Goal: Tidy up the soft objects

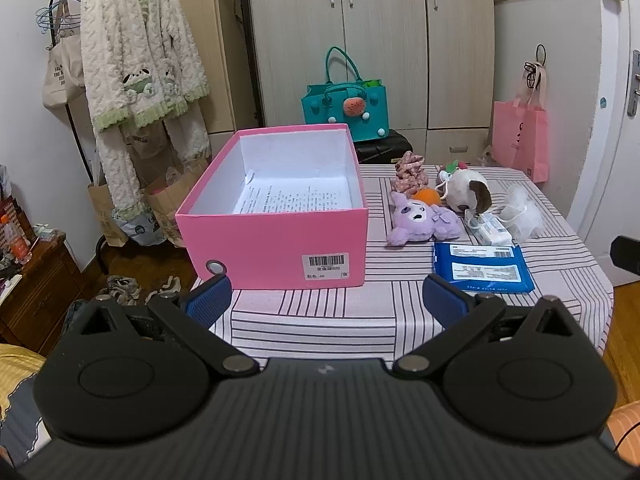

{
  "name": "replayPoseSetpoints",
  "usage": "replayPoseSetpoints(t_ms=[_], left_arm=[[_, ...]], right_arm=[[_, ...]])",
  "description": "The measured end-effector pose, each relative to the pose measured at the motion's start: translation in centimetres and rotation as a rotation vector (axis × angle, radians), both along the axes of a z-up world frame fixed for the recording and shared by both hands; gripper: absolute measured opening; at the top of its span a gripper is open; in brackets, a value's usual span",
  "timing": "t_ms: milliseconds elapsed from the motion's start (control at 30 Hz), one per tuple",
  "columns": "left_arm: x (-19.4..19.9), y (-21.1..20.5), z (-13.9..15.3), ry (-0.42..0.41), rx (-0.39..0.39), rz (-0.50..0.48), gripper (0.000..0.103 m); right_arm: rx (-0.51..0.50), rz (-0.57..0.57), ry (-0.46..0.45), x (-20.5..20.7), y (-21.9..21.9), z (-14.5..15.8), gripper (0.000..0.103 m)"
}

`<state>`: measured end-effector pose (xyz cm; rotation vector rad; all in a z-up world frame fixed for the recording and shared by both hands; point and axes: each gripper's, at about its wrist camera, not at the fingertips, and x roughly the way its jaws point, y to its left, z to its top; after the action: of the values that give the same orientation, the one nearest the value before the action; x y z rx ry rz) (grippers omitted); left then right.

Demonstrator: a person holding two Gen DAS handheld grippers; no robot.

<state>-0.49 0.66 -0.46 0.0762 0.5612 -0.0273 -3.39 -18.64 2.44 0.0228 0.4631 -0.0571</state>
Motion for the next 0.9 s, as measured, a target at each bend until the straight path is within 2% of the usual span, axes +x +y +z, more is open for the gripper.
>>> replayPoseSetpoints(t_ms=[433,900], left_arm=[[0.28,-0.23,-0.10,-0.020,0.026,0.009,0.103],[0.01,-0.05,-0.53,-0.069,0.025,0.011,0.103]], right_arm=[[0.057,-0.010,0.017,0.47,-0.33,-0.43,0.101],[0.054,0.001,0.023,0.50,-0.32,-0.71,0.103]])
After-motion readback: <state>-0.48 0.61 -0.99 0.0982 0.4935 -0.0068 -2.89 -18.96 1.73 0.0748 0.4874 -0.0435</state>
